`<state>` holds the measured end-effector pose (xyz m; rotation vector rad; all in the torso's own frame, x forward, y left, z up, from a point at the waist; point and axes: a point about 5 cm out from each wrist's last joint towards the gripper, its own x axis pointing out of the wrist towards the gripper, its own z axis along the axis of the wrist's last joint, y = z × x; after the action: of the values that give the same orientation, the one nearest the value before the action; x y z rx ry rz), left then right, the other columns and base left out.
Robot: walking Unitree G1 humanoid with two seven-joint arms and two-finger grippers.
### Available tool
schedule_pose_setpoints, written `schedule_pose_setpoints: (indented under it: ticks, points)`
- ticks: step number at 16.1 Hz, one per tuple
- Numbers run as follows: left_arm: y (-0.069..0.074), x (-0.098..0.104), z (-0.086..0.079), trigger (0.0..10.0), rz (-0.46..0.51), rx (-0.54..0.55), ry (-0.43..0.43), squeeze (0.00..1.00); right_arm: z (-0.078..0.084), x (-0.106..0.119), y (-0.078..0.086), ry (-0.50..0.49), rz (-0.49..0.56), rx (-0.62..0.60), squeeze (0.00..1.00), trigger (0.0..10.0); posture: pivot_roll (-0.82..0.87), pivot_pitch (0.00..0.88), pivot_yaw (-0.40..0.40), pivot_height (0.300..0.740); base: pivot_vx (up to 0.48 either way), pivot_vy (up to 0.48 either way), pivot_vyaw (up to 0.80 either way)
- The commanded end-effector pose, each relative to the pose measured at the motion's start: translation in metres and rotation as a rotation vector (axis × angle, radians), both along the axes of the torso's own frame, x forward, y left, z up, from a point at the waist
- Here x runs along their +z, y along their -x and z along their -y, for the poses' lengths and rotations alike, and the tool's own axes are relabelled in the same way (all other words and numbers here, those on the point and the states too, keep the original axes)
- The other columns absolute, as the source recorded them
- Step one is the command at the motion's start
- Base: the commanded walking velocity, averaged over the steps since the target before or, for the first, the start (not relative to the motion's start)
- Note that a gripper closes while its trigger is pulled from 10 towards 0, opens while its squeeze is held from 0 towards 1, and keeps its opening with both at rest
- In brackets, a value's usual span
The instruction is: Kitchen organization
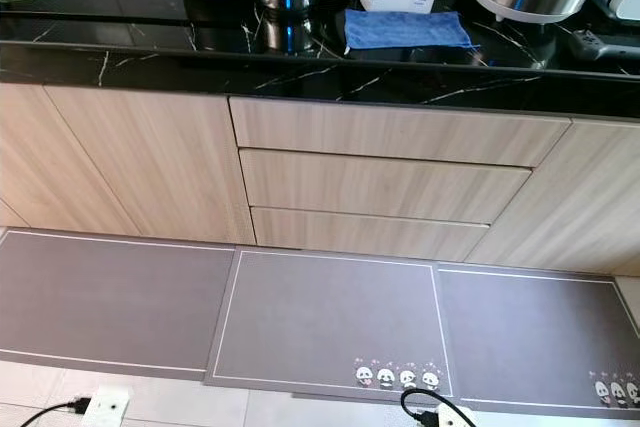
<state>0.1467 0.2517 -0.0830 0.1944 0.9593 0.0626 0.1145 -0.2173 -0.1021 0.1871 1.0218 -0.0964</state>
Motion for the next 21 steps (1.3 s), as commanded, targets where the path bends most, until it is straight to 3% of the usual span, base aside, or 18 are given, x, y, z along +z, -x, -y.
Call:
schedule_pose_setpoints:
  ticks: [1,7,21]
  points:
    - [0.005,-0.002,0.0,10.0,-0.013,0.029,0.015,0.0,-0.004,-0.002,0.004,-0.01,-0.011,0.002,0.0,10.0,0.0,0.083,-0.035,0.74,0.0,0.0,0.0]
    - [-0.005,-0.001,0.009,10.0,-0.015,-0.044,0.019,0.0,-0.008,-0.001,-0.002,-0.022,0.01,0.003,0.0,10.0,-0.01,0.075,-0.03,0.74,0.0,0.0,0.0]
    - [-0.009,-0.002,0.019,10.0,-0.015,-0.054,0.037,0.0,-0.01,0.003,-0.014,-0.028,0.045,0.016,0.0,10.0,0.0,0.105,-0.045,0.74,0.0,-0.347,0.0]
